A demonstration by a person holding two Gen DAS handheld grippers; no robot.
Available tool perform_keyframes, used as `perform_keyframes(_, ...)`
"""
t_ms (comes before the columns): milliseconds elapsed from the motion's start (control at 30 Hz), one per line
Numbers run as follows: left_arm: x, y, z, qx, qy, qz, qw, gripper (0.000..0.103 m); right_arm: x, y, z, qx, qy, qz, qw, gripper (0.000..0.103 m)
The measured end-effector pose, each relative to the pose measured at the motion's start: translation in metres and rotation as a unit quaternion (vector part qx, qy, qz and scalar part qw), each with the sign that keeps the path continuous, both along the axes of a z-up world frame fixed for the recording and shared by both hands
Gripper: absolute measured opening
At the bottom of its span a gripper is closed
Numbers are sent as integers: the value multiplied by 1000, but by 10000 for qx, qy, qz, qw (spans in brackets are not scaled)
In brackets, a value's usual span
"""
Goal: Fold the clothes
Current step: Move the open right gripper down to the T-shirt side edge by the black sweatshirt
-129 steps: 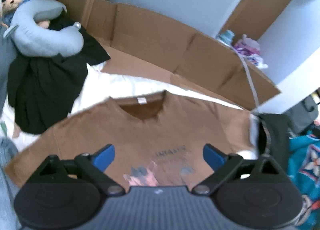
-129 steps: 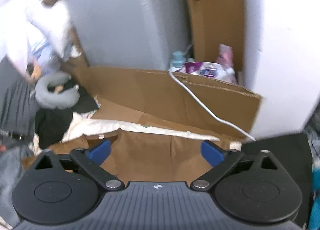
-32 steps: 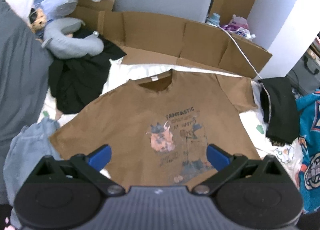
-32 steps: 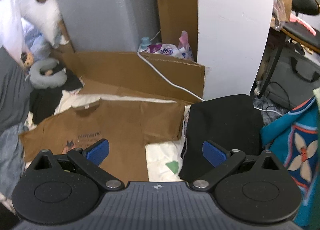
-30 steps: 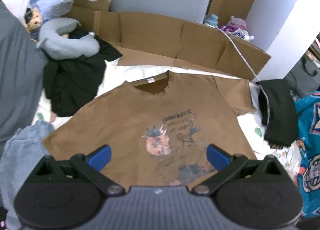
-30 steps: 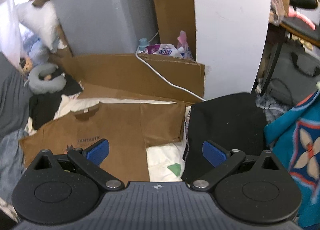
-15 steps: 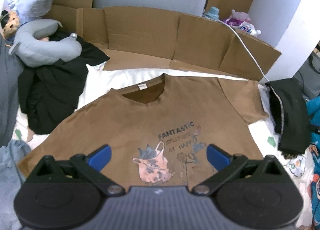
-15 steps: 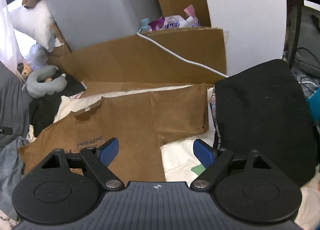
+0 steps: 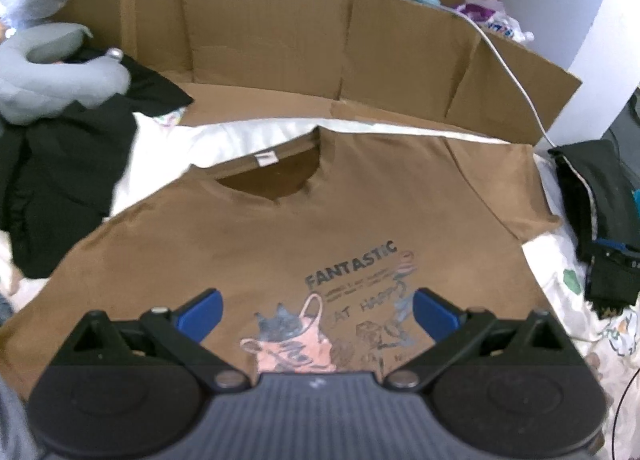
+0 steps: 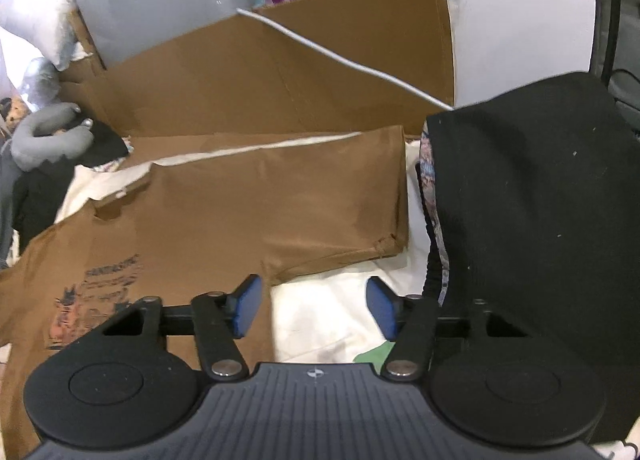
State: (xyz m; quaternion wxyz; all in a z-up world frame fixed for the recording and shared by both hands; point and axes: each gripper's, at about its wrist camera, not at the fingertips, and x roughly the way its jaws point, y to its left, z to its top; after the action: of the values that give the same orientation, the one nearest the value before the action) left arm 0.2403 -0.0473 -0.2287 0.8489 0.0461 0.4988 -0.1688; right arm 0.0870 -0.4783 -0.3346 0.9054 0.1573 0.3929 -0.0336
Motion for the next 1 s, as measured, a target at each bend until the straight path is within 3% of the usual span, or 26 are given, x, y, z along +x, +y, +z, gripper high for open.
perform_keyframes(300, 34, -39, -44, -127, 100, -208, 9997, 98, 14, -9, -14, -361, -72, 32, 9993, 47)
perform_keyframes(433, 41, -62, -54, -496, 33, -241, 9985, 94, 26, -18, -17, -443, -127, -268, 9986, 35)
perform_keyframes(633, 35, -102, -66, -884, -36, -480, 9949, 92, 41, -26, -18, -543, -562, -789, 9938, 32)
perform_keyframes(1000, 30, -115, -91, -1019, 165, -475, 9935, 92, 68, -10, -53, -991, -138, -836, 9915, 26)
